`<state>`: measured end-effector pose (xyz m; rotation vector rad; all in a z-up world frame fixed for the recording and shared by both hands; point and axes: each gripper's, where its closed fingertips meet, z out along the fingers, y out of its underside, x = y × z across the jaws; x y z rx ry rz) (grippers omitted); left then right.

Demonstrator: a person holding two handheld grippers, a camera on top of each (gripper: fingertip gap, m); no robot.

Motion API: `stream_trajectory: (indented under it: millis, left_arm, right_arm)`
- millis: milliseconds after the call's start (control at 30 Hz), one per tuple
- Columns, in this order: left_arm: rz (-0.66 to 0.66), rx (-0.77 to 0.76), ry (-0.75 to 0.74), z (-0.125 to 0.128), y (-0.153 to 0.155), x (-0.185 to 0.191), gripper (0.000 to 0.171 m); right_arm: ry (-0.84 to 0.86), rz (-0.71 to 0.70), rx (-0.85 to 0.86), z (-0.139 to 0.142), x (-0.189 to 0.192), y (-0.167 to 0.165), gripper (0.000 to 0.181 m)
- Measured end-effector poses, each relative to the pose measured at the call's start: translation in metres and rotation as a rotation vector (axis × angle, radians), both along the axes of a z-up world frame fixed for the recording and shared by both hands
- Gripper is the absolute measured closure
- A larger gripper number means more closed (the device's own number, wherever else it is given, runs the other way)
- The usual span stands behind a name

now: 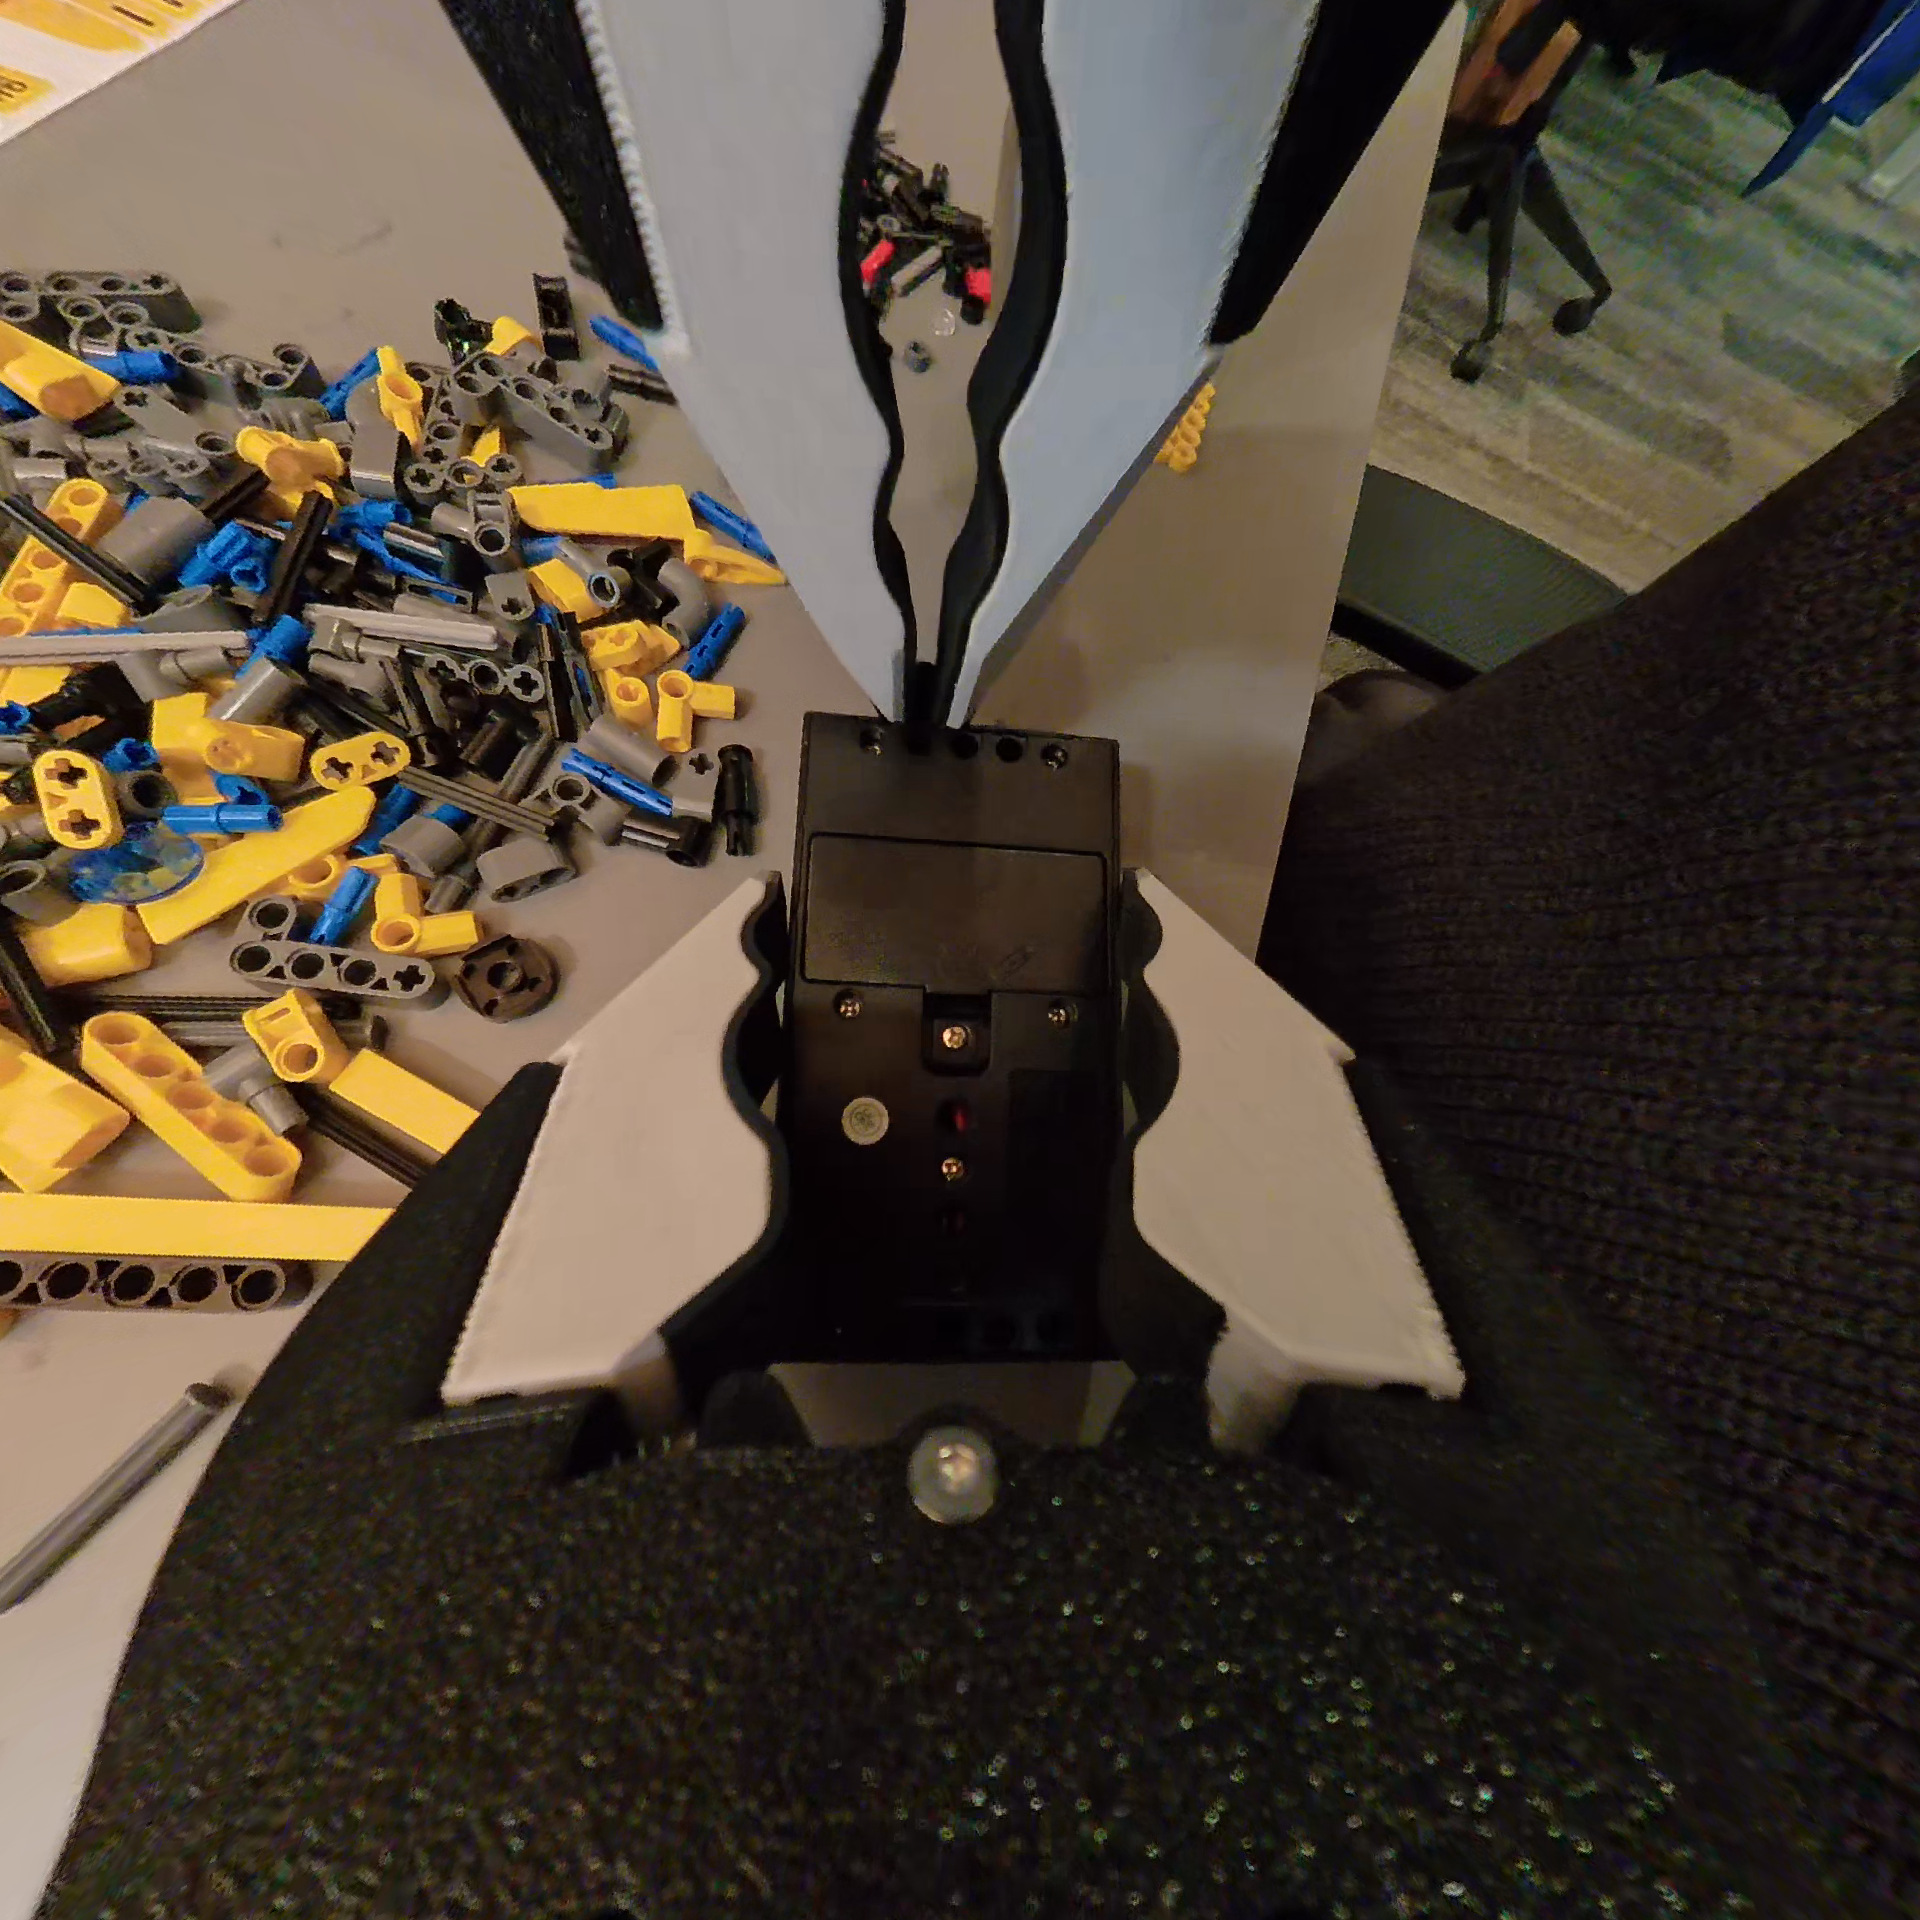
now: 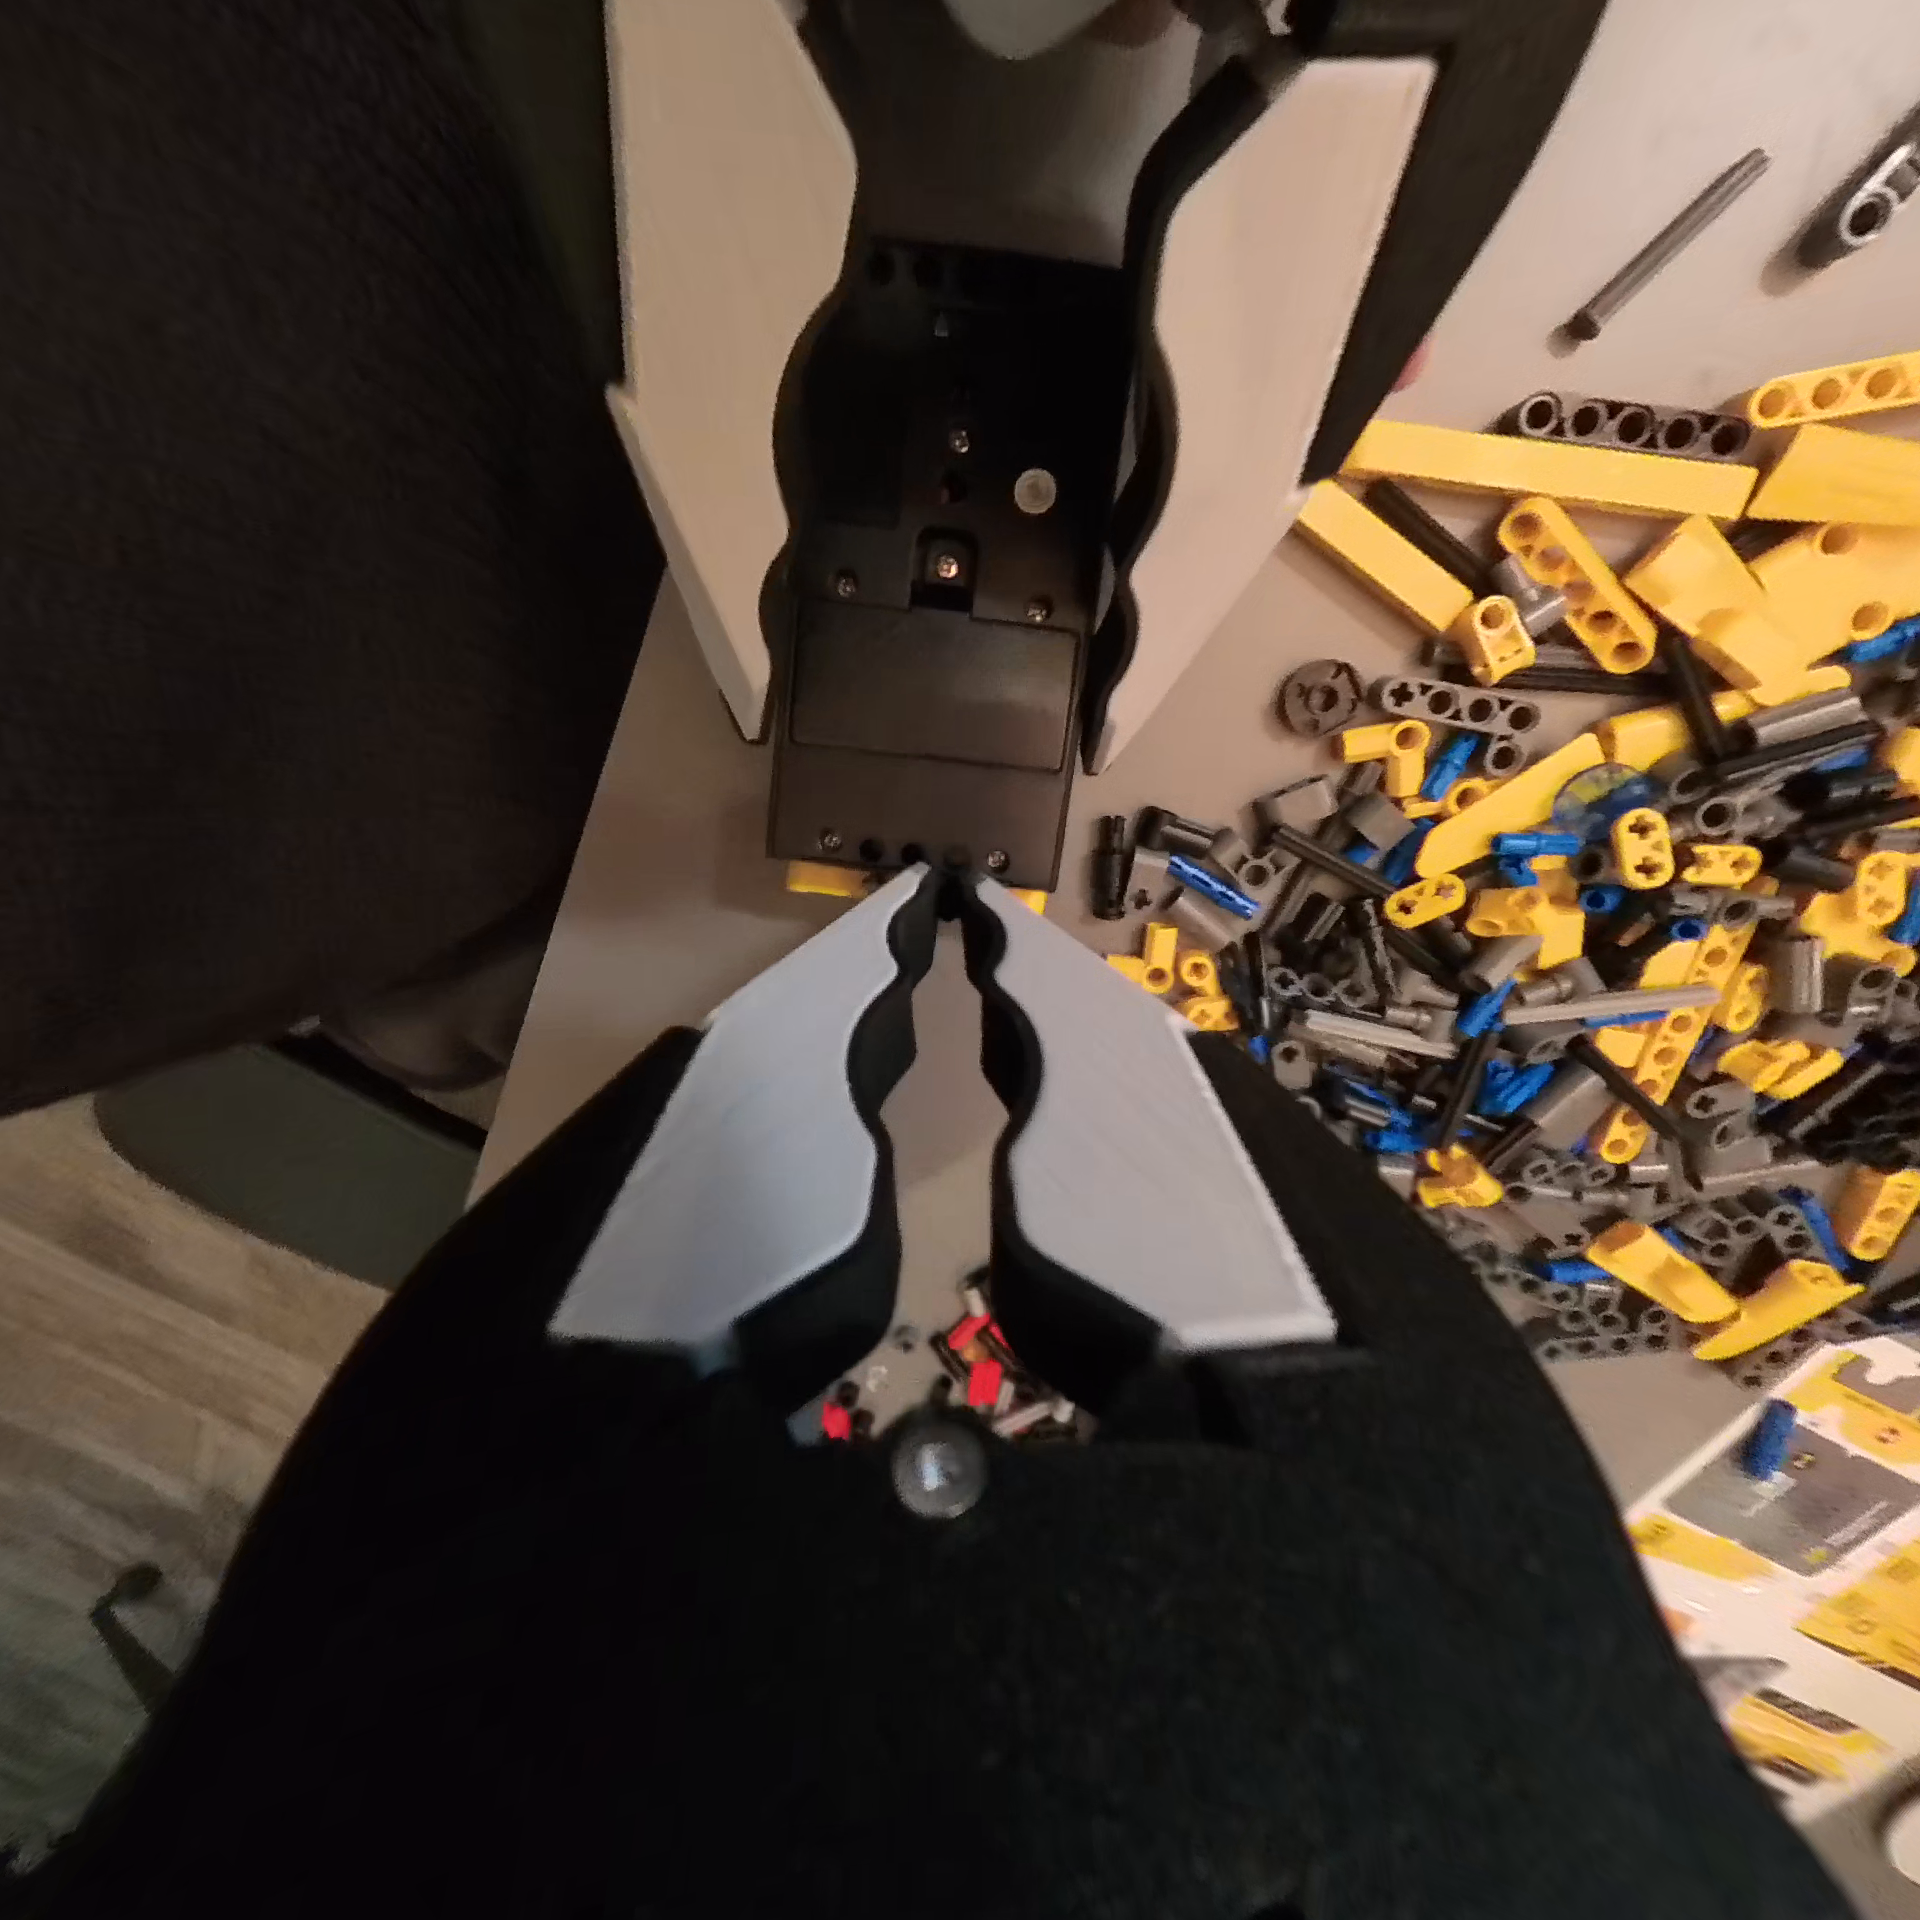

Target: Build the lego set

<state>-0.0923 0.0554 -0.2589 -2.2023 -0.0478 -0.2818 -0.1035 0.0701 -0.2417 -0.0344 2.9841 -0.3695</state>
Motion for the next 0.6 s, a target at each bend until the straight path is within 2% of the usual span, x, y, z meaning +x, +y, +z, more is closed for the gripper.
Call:
stream_trajectory:
  millis: [100, 133, 167, 267, 400, 500, 600]
  left_arm:
    - [-0.001, -0.002, 0.025, 0.0, 0.0, 0.001, 0.108]
    - [-0.002, -0.004, 0.036, -0.001, 0.0, 0.001, 0.108]
    - [-0.002, -0.007, 0.048, -0.001, 0.0, 0.001, 0.108]
    - [-0.002, -0.007, 0.048, -0.001, 0.0, 0.001, 0.108]
    - [0.0, -0.004, 0.067, -0.001, -0.001, 0.0, 0.108]
    - [0.028, 0.007, 0.127, 0.003, -0.002, -0.008, 0.102]
    - [0.049, 0.03, 0.083, 0.013, -0.004, -0.013, 0.102]
  right_arm:
    - [0.026, -0.076, -0.04, 0.002, -0.001, 0.003, 0.172]
    - [0.049, -0.114, -0.059, 0.005, -0.003, 0.005, 0.152]
    - [0.062, -0.155, -0.093, 0.01, -0.005, 0.007, 0.148]
    - [0.09, -0.305, -0.213, 0.024, -0.007, 0.015, 0.149]
    - [0.198, -0.459, -0.234, 0.019, -0.004, 0.044, 0.151]
    - [0.235, -0.575, -0.303, 0.018, 0.002, 0.054, 0.151]
    - [0.288, -0.687, -0.374, 0.02, 0.002, 0.066, 0.151]
